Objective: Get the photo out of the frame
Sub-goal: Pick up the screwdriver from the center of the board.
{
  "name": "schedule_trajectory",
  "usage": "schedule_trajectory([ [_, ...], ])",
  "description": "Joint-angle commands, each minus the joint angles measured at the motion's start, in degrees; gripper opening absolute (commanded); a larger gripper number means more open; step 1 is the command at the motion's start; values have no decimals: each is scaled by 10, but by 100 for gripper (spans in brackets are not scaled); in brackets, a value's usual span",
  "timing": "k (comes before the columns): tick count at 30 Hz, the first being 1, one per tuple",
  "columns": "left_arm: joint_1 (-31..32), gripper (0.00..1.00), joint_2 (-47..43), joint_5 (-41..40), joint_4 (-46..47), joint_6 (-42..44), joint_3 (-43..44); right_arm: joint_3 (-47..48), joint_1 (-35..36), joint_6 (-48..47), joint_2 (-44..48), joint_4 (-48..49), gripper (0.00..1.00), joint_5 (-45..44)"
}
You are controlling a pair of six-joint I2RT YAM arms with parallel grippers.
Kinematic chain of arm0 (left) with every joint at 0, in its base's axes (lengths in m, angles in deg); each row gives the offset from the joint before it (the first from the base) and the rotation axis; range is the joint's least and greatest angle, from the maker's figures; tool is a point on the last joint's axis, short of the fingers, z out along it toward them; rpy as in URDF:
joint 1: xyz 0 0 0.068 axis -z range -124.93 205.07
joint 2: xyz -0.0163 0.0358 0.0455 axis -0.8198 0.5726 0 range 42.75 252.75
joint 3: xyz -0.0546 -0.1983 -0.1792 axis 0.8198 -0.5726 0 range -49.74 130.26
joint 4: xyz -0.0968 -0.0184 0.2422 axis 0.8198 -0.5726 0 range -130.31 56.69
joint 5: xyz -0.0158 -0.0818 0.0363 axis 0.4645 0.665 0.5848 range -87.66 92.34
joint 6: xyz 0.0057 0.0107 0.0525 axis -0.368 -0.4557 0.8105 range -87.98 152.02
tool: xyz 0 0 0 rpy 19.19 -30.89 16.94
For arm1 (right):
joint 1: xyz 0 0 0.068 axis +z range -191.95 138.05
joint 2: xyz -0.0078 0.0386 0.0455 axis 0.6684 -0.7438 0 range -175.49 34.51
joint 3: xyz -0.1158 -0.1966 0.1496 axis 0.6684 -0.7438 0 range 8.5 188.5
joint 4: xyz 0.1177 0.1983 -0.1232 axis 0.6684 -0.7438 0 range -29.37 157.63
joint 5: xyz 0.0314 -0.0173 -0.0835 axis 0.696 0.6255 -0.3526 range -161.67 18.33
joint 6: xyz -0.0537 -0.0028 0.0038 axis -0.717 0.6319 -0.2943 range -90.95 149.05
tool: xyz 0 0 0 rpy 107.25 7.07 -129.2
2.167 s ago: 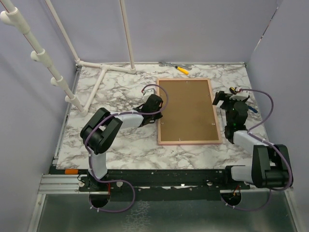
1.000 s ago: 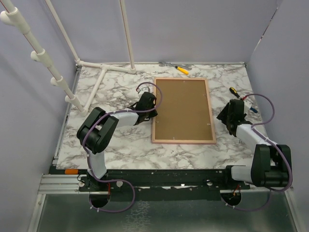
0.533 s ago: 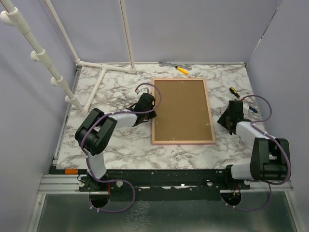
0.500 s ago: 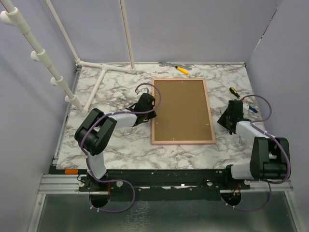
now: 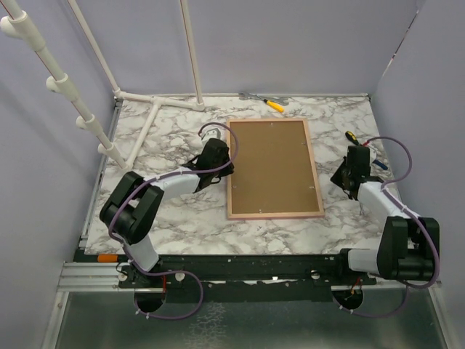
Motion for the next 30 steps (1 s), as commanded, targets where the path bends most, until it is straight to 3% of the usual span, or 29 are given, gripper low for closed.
schedule_trajectory([
  [1, -2, 38, -44, -1, 8, 0, -18, 16, -5, -20, 29, -22, 16, 41],
  [3, -2, 40, -55, -2, 8, 1, -23, 17, -5, -23, 20, -26, 29, 28],
  [8, -2, 40, -73, -9, 6, 4, -33, 27, -4, -6, -24, -44, 38, -19],
  [16, -2, 39, -111, -50, 12, 11, -63, 29, -5, -3, -46, -40, 39, -23],
  [30, -2, 39, -136, -44, 18, 11, -89, 70, -5, -4, -104, -79, 36, -36],
])
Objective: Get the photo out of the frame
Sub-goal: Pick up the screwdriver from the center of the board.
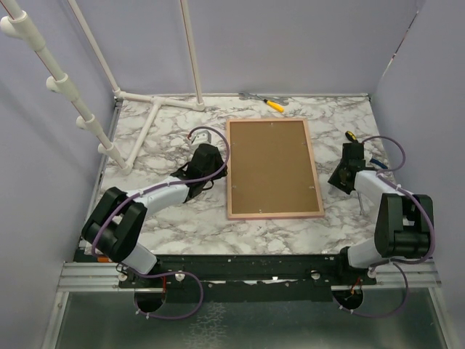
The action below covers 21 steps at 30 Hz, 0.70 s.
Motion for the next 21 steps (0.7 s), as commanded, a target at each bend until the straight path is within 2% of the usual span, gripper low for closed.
schedule_trajectory([
  [1, -2, 39, -25, -10, 4, 6, -16, 25, -4, -2, -22, -27, 35, -10],
  [5, -2, 39, -41, -12, 6, 12, -29, 32, -4, -6, -42, -32, 31, 4],
  [8, -2, 39, -55, -23, 7, 24, -45, 31, -4, -4, -46, -29, 23, 13],
  [9, -2, 39, -59, -27, 8, 28, -50, 32, -4, -1, -41, -30, 17, 9],
  [14, -2, 38, -77, -30, 11, 45, -68, 19, -4, 0, 39, -27, 13, 11],
  [15, -2, 38, -79, -23, 14, 47, -70, 17, -4, -7, 59, -25, 8, 29],
  [19, -2, 38, -97, 32, 52, 46, -89, 17, -3, -30, 119, -39, 6, 112],
  [21, -3, 39, -107, 73, 77, 42, -100, 11, -4, -45, 145, -37, 6, 196],
])
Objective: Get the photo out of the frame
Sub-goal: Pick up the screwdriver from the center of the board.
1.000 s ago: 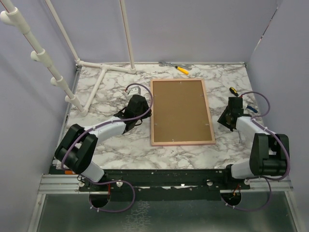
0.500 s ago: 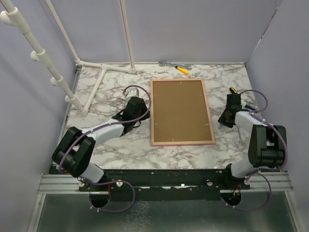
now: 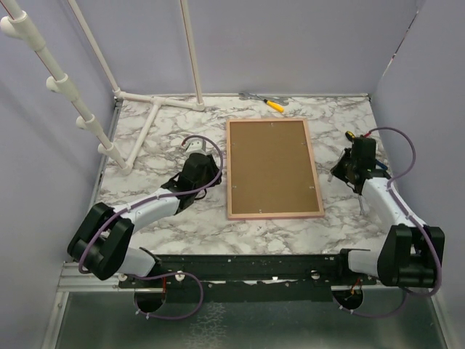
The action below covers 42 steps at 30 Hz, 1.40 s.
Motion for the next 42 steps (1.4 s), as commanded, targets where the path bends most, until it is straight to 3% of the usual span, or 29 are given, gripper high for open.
schedule_trajectory([
  [1, -2, 39, -33, 92, 71, 3, -24, -18, -4, -42, 59, -4, 5, 187],
  [6, -2, 40, -34, 204, 133, -26, -29, -97, -3, -22, 131, 138, 5, 471],
  [9, -2, 41, -31, 270, 184, -47, -29, -133, 13, 22, 140, 249, 5, 566],
  [13, -2, 52, -34, 337, 261, -100, -42, -143, 61, 13, 139, 299, 4, 578],
  [21, 23, 65, -31, 362, 279, -135, -22, -130, 199, -21, 107, 325, 4, 544],
  [31, 38, 61, -3, 365, 279, -153, -17, -108, 255, -52, 82, 316, 4, 522],
  [42, 39, 44, 18, 379, 279, -171, -2, -94, 267, -78, 75, 286, 4, 521],
])
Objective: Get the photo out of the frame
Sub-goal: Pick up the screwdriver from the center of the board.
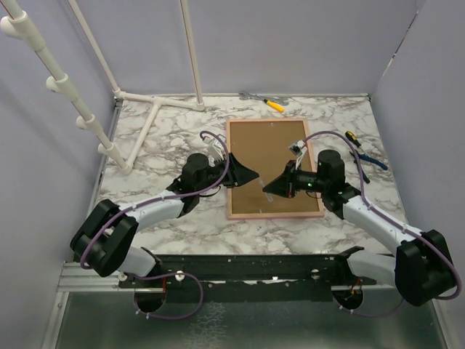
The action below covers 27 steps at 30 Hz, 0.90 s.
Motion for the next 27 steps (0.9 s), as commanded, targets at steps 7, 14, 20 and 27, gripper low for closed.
schedule_trajectory([
  [7, 5, 44, 8, 32, 17, -8, 24, 20, 13, -24, -19, -18, 4, -5],
  [14, 4, 14, 21, 29, 17, -9, 25, 19, 18, -33, -17, -23, 6, 3],
  [20, 4, 0, 27, 10, 27, -22, 18, -2, 20, -24, 8, 0, 52, -20],
  [27, 4, 0, 1, -15, 95, -90, -2, -70, 20, 81, 87, 97, 93, -115],
])
